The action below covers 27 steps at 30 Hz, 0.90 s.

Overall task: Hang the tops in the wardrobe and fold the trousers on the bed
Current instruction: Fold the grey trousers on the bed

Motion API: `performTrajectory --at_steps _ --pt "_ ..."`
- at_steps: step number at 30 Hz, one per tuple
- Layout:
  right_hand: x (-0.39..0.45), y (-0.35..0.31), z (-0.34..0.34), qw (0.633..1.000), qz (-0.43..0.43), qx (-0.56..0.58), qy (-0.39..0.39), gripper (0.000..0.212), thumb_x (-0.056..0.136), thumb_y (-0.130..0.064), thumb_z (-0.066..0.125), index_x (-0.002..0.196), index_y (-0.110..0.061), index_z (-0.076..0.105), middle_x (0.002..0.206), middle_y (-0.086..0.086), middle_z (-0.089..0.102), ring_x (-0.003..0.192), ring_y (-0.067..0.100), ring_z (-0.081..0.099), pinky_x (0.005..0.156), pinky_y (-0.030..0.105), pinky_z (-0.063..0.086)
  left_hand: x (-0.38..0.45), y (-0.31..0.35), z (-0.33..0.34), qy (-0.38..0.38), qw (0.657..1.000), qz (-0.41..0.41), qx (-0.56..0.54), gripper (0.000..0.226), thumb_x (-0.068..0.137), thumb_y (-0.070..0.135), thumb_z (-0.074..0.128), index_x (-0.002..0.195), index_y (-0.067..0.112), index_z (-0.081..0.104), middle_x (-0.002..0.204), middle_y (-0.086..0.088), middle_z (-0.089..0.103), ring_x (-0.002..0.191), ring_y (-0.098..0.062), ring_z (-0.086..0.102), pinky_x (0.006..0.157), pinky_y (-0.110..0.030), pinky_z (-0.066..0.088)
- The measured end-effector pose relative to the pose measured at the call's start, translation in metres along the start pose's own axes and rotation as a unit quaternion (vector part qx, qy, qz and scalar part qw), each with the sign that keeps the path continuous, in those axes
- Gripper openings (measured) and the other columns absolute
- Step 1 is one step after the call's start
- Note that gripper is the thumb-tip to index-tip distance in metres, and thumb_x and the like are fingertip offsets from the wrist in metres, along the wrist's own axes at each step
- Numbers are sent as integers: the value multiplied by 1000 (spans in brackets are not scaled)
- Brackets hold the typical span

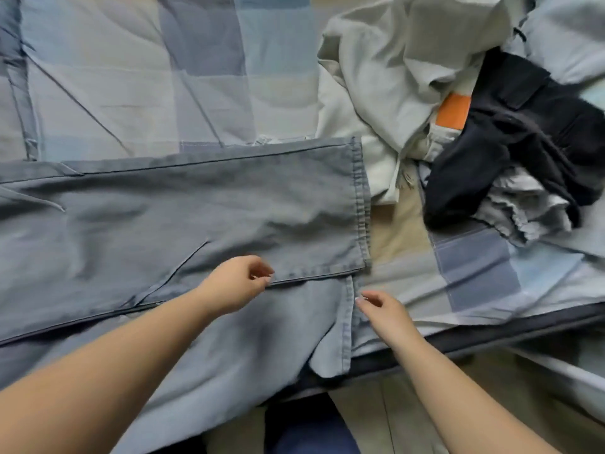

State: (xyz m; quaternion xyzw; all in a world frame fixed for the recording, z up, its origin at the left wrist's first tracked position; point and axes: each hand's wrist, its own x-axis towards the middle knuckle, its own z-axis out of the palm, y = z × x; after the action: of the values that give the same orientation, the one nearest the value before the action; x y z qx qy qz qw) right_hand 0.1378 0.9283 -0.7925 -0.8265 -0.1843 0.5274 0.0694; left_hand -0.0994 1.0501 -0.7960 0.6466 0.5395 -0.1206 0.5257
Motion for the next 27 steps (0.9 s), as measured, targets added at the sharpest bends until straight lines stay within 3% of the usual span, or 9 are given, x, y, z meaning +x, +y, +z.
performTrajectory --at_steps 3,5,9,13,15,17,20,23,27 --pt "9 24 12 998 28 23 -51 56 87 -30 67 135 -10 47 128 9 57 114 21 56 96 29 43 5 5 32 -96 990 0 99 28 93 24 56 120 19 63 119 4 66 105 -11 61 86 -18 41" --pt "9 34 25 996 10 37 -80 65 83 -28 72 137 -16 40 128 4 57 116 20 56 96 29 44 5 5 47 -110 985 -4 131 36 93 25 55 129 20 57 129 4 61 112 -12 59 94 -21 42" --pt "-2 52 43 997 -52 29 -41 60 85 -9 57 138 -28 37 124 -3 61 107 18 58 81 25 45 8 7 67 -80 983 8 168 47 92 24 58 137 21 48 133 1 56 119 -16 53 101 -25 39" --pt "-33 82 30 990 -135 34 -18 54 86 3 51 135 -17 48 126 1 57 110 13 53 92 17 39 10 14 77 -38 987 34 153 51 91 21 60 140 19 46 135 -1 53 124 -18 47 102 -25 32" --pt "-51 101 19 982 -187 -18 -14 47 86 6 51 130 -12 55 119 2 56 103 10 52 86 6 34 12 20 80 -29 986 50 153 55 89 21 62 141 18 44 139 -4 50 128 -21 43 106 -28 31" --pt "-67 118 10 975 -214 -47 -22 43 85 8 52 124 -9 60 111 -2 55 99 9 53 85 5 34 16 27 86 -24 987 68 144 58 89 22 64 141 18 42 142 -5 47 131 -22 41 109 -31 31" --pt "-88 134 2 967 -245 -59 -27 41 84 9 54 120 -9 63 112 -5 54 98 8 55 88 15 40 24 43 99 -60 990 64 114 58 89 27 66 142 20 42 141 0 49 126 -18 49 105 -32 39" --pt "-99 138 -1 956 -282 -75 -34 43 85 6 54 121 -15 63 124 -3 55 102 14 59 87 27 47 34 56 114 -131 976 49 168 55 89 32 65 139 19 45 138 0 53 124 -16 51 103 -28 39" --pt "-100 139 -4 957 -286 -54 -11 49 86 1 56 127 -26 58 130 -17 51 108 4 56 91 20 44 50 75 123 -165 952 55 250 34 91 32 62 123 18 61 121 -2 64 109 -19 59 90 -26 43"
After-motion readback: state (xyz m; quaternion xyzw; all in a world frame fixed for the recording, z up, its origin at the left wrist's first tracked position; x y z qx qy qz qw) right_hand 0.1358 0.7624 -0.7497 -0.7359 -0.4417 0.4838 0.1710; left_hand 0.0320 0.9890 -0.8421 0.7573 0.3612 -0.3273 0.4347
